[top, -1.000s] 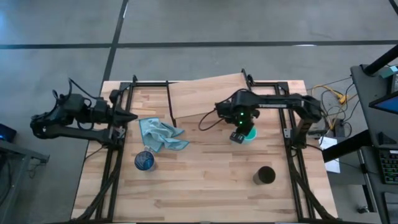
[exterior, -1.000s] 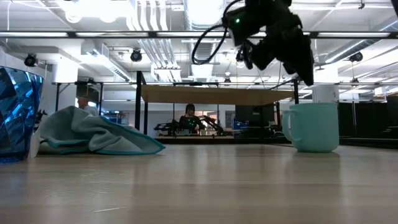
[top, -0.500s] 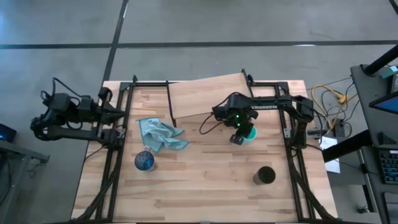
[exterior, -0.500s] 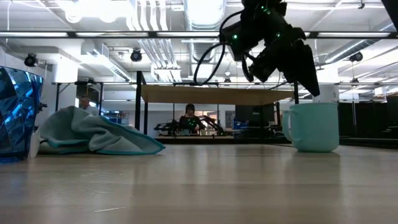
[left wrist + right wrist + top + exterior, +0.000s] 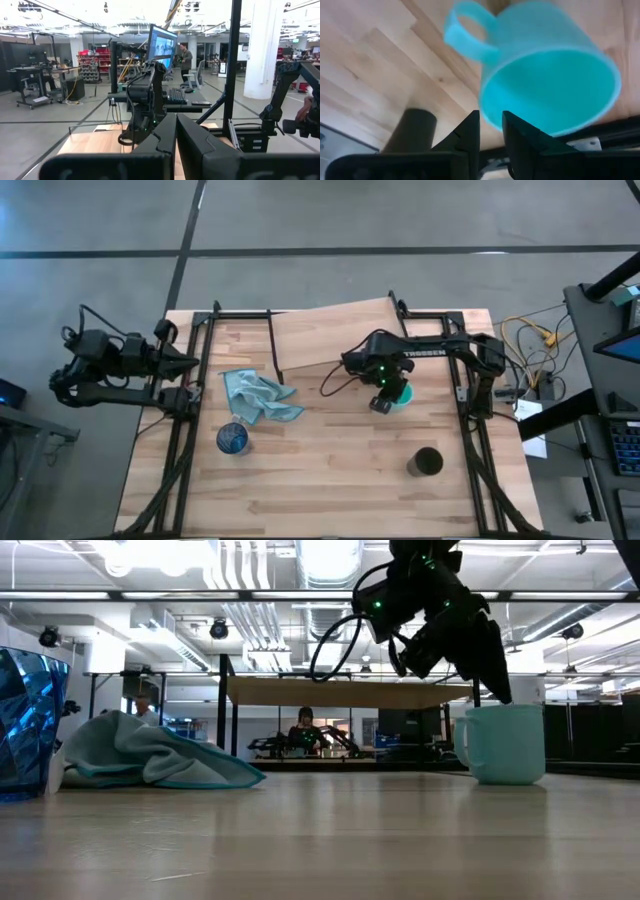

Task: Stack small to large cups/mugs on shelf
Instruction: Put the light blue mug on the shelf

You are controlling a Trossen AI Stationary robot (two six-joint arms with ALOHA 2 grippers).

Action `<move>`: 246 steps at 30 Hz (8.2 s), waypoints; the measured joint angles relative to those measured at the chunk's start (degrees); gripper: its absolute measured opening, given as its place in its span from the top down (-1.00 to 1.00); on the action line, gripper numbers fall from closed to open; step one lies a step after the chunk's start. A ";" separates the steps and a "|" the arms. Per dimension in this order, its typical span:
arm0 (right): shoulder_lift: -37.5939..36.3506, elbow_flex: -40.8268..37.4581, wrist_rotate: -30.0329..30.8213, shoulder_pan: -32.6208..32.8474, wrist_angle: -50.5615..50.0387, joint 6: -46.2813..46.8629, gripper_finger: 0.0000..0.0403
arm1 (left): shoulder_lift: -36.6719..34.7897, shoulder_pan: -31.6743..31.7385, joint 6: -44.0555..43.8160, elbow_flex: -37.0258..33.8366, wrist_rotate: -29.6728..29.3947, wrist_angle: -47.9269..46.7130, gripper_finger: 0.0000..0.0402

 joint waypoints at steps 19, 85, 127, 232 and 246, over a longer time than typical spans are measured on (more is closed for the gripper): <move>0.00 -2.05 2.51 0.00 5.06 1.09 0.72 | 0.04 -0.01 -0.04 -0.04 0.00 0.04 1.00; -1.24 35.66 15.86 -16.51 -3.48 -12.85 0.96 | 5.97 0.00 -5.67 -0.04 0.02 6.02 1.00; -3.30 30.75 15.39 -16.52 -3.50 -15.10 0.94 | 6.84 -0.01 -6.08 -0.04 0.02 6.03 1.00; -2.73 36.38 11.91 -15.98 -3.48 -14.59 0.93 | 8.68 0.00 -10.49 -0.26 -13.51 23.08 1.00; -2.73 35.86 14.50 -16.04 -3.48 -14.38 0.94 | 8.68 0.00 -10.51 -0.26 -13.48 23.08 1.00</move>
